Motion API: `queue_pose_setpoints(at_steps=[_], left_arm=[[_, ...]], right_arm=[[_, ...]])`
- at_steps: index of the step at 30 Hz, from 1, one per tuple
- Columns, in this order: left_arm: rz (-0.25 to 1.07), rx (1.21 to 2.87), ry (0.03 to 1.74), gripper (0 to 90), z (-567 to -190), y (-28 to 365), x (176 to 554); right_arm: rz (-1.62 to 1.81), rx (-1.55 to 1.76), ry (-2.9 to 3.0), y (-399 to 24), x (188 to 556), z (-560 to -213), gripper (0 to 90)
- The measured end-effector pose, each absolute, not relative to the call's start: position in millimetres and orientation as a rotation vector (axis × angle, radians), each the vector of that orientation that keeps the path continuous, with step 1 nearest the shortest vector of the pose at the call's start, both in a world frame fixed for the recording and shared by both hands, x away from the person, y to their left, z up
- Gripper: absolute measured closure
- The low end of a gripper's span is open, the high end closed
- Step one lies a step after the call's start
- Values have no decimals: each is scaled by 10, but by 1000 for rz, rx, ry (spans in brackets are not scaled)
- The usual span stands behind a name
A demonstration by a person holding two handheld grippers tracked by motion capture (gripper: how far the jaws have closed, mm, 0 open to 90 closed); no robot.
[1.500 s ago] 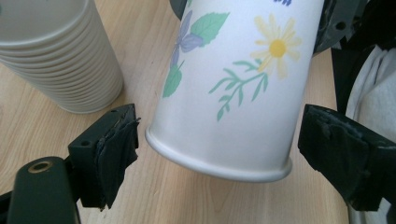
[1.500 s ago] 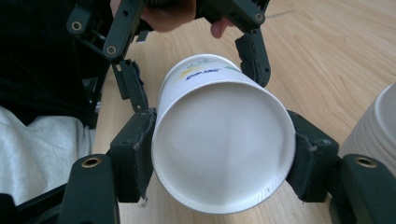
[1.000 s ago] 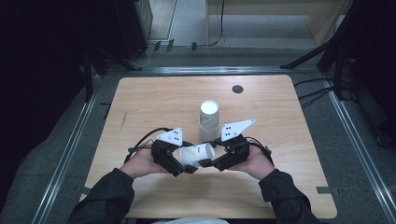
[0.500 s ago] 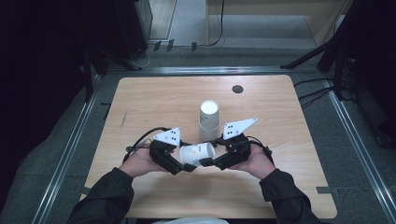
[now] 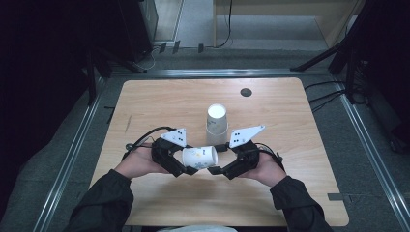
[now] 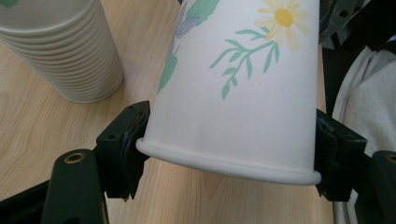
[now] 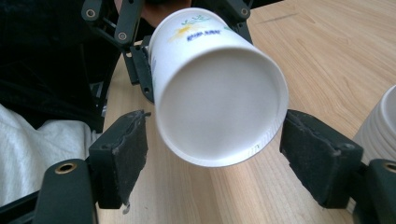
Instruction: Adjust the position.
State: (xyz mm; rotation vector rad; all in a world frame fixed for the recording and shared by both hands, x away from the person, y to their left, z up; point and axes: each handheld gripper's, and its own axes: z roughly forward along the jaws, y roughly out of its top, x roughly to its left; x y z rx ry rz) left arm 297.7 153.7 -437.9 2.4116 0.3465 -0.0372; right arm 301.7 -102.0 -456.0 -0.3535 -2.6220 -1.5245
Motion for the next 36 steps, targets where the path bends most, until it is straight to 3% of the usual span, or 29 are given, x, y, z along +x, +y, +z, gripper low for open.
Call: queue_pose_setpoints(at_steps=[26,36], left_arm=[[20,2709,238,247,-4454,1248,3018],[-3,2752,244,247,-4539,1165,3008]], right_arm=[[-1429,-302,-2692,-913,3024,-4702,244],[-1337,-264,-2716,-792,3054,-4850,297]])
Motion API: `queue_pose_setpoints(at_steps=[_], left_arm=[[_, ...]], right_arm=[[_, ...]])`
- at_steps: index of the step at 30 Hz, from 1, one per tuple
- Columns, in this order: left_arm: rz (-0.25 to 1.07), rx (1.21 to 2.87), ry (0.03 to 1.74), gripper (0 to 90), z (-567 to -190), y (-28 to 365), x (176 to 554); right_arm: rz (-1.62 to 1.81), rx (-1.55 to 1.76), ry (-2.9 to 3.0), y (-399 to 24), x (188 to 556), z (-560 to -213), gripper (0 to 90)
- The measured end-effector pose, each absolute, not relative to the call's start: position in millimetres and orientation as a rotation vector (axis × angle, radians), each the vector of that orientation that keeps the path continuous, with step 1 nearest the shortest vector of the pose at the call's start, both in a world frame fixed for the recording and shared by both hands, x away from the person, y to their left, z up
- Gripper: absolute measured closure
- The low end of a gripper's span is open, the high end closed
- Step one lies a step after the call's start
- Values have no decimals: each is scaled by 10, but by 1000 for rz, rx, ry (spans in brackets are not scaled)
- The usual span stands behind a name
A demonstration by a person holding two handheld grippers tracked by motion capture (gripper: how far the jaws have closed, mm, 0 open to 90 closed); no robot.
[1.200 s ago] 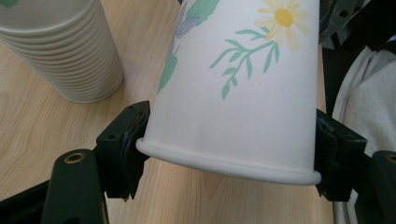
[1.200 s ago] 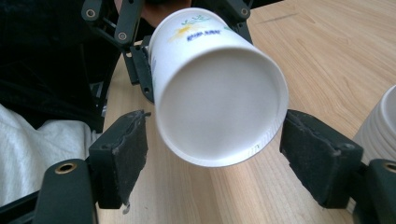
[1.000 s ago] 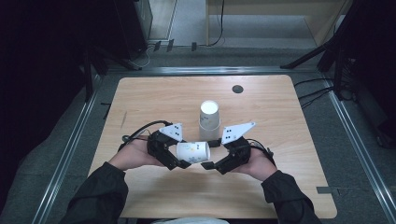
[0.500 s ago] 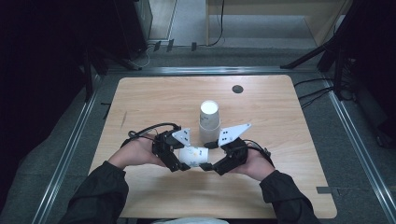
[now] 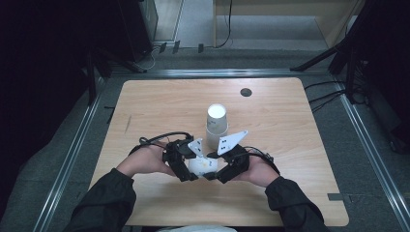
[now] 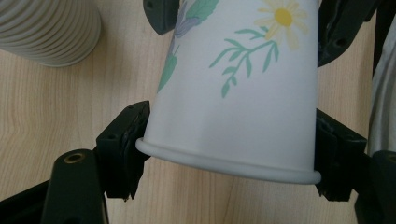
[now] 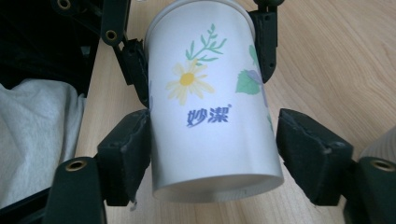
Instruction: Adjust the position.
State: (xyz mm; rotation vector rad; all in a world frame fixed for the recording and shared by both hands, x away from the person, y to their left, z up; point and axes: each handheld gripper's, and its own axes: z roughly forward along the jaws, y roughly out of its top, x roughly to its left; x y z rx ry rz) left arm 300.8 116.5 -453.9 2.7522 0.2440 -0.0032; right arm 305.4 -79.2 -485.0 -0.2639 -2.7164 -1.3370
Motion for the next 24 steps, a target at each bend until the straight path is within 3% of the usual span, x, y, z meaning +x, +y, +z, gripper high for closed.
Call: queue_pose_setpoints(at_steps=[10,24], left_arm=[[-11,2720,232,210,-4534,1195,3015],[-62,2443,349,112,-4401,1474,3066]], right_arm=[[-1345,-223,-2729,-803,3047,-4821,340],[-1495,-297,-2668,-1013,3101,-4653,338]])
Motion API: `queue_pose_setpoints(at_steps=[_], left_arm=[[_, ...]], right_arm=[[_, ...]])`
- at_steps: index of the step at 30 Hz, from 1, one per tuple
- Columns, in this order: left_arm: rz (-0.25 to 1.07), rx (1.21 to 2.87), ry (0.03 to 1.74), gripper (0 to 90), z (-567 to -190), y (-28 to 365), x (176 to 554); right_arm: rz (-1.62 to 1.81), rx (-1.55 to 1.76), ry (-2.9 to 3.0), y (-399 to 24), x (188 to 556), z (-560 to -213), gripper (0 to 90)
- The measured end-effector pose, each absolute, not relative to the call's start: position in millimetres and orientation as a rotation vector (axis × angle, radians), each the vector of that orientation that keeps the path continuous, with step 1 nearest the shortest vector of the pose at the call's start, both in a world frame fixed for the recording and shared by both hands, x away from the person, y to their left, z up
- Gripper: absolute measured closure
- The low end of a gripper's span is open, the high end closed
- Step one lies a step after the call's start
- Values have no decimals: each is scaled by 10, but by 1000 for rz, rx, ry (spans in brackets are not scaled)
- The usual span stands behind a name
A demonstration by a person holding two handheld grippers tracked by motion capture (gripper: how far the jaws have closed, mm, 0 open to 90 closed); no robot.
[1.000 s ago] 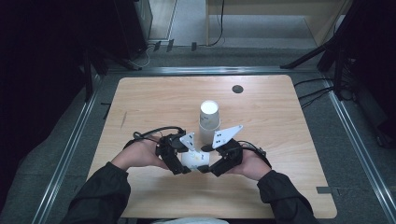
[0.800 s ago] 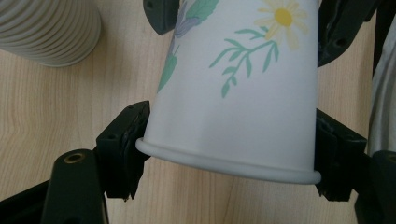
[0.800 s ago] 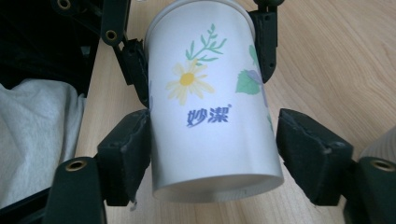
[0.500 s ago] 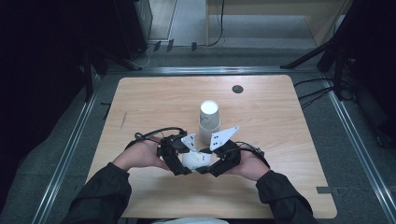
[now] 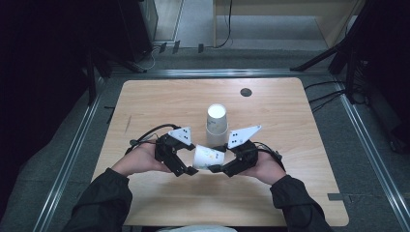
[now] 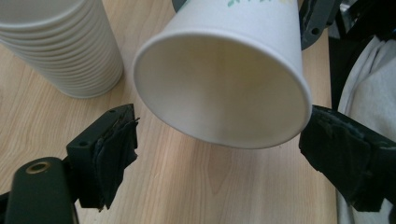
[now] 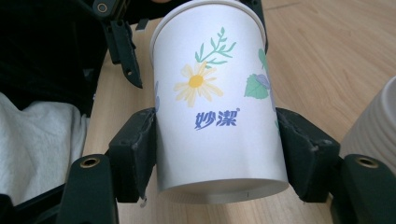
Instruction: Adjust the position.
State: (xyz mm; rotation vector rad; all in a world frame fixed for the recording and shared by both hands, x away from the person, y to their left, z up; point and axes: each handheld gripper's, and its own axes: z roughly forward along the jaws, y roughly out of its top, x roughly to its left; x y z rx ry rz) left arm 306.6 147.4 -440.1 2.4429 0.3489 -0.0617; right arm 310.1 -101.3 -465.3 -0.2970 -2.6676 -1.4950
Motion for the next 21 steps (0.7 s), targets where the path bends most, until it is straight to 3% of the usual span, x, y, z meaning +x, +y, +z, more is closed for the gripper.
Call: queue_pose_setpoints(at_steps=[11,21], left_arm=[[-71,2243,365,128,-4408,1529,3027],[-91,2175,345,170,-4395,1529,3002]], right_arm=[[-1566,-290,-2582,-1065,3099,-4590,339],[-1580,-277,-2533,-1058,3094,-4587,338]])
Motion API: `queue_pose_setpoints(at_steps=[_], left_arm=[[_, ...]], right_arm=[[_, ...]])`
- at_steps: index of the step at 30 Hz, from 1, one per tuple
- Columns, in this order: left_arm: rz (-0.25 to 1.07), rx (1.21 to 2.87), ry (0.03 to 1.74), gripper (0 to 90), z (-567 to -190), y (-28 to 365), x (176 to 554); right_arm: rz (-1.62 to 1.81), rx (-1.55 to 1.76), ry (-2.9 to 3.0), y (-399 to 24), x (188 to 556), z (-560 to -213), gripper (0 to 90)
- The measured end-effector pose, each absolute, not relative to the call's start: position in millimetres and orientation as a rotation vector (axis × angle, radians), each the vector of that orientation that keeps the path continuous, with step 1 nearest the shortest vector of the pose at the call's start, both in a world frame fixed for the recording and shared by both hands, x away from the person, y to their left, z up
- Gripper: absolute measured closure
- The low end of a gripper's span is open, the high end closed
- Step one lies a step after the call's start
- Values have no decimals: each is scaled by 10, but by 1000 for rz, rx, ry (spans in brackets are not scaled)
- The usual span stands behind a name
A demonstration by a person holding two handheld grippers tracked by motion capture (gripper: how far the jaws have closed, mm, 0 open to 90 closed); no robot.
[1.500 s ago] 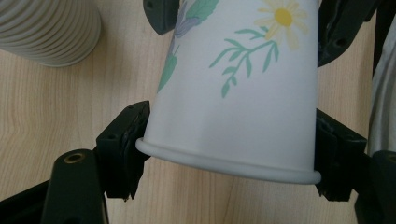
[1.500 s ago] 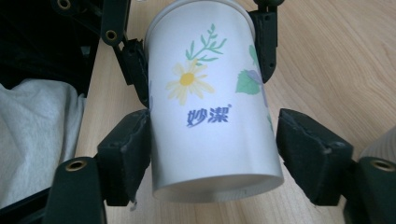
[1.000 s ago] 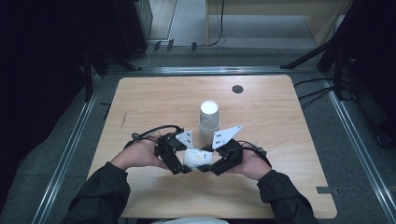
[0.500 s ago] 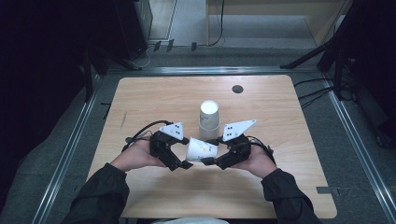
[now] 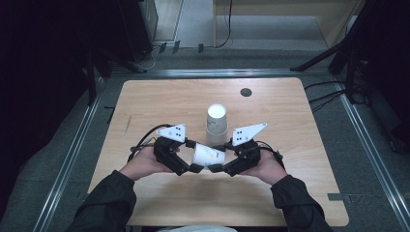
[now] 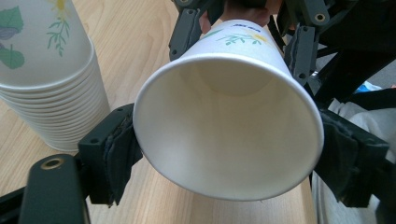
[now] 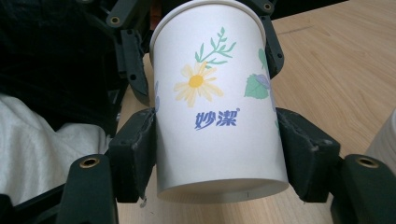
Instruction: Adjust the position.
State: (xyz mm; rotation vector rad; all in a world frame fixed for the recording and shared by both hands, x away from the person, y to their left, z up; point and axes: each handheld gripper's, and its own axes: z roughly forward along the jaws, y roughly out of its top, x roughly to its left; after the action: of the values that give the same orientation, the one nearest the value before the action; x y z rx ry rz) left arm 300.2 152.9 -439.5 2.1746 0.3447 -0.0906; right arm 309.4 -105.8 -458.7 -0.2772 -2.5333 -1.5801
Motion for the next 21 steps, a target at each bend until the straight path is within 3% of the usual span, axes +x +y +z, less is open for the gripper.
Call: queue_pose_setpoints(at_steps=[1,8,11,21], left_arm=[[-87,2178,338,206,-4394,1538,3003],[-105,2187,333,241,-4397,1558,3002],[-114,2227,330,245,-4372,1560,3016],[-73,2373,354,246,-4284,1514,3042]], right_arm=[[-1577,-274,-2534,-1056,3094,-4588,339],[-1555,-265,-2541,-1045,3084,-4594,331],[-1562,-303,-2529,-1025,3074,-4585,231],[-1484,-303,-2632,-967,3058,-4651,232]])
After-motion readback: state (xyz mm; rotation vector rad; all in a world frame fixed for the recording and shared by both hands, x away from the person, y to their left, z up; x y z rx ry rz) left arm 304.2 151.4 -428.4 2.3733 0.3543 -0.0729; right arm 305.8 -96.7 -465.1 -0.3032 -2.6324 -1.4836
